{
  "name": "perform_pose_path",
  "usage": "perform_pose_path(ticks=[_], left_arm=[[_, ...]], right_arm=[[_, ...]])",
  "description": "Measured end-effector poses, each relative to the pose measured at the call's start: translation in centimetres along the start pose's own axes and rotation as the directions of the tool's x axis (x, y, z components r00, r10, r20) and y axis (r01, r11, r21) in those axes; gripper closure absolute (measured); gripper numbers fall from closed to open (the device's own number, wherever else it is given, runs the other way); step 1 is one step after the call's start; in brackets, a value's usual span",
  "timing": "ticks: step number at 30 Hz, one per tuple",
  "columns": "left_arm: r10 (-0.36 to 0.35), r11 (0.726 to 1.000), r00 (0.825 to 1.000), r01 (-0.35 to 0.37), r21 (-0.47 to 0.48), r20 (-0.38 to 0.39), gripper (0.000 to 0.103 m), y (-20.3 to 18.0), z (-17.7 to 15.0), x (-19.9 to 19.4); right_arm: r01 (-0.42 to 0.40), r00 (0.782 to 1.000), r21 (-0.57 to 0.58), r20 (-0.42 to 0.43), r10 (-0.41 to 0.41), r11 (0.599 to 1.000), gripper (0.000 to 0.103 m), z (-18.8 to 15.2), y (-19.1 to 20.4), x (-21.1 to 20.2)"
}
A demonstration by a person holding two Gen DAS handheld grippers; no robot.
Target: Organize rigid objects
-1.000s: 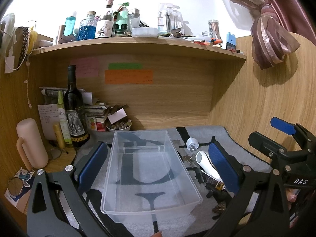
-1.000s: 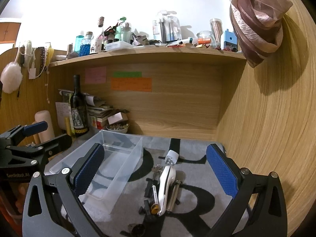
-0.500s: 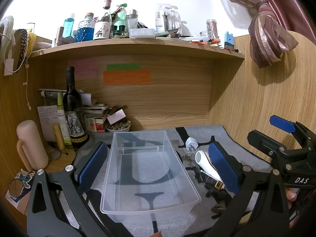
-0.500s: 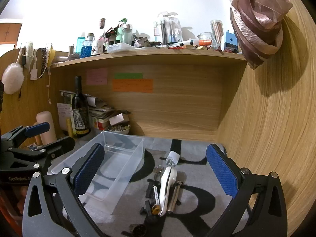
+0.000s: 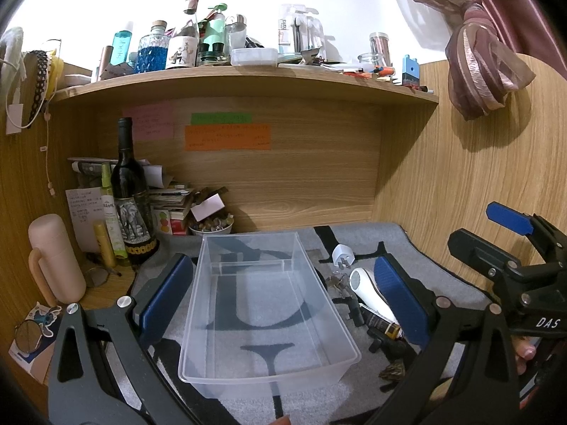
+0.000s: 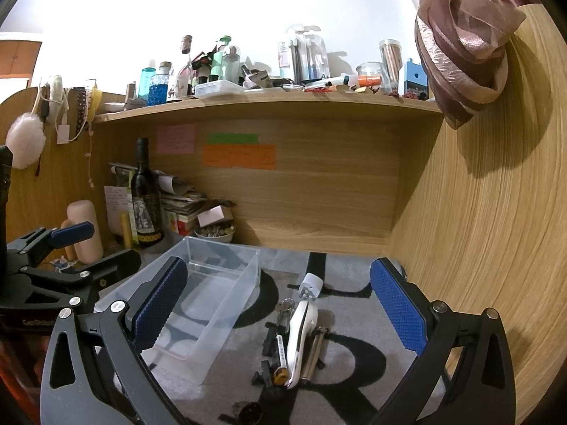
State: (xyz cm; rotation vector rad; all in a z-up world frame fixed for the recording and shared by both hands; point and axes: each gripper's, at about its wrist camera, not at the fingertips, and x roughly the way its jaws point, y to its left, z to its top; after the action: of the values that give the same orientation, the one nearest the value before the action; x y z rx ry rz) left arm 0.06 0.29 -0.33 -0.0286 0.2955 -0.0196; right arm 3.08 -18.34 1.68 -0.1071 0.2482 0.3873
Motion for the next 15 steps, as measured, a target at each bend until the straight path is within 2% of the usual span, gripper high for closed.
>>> perform_pose_path(ticks=[15], left_arm=[[-0.011,1.0,1.0,0.011,-0.001,-0.018,0.0,0.3,0.1,0.7]], right_arm=[[-0.014,1.0,0.002,-0.026,0.014,1.0,0.0,0.0,0.1,1.1]])
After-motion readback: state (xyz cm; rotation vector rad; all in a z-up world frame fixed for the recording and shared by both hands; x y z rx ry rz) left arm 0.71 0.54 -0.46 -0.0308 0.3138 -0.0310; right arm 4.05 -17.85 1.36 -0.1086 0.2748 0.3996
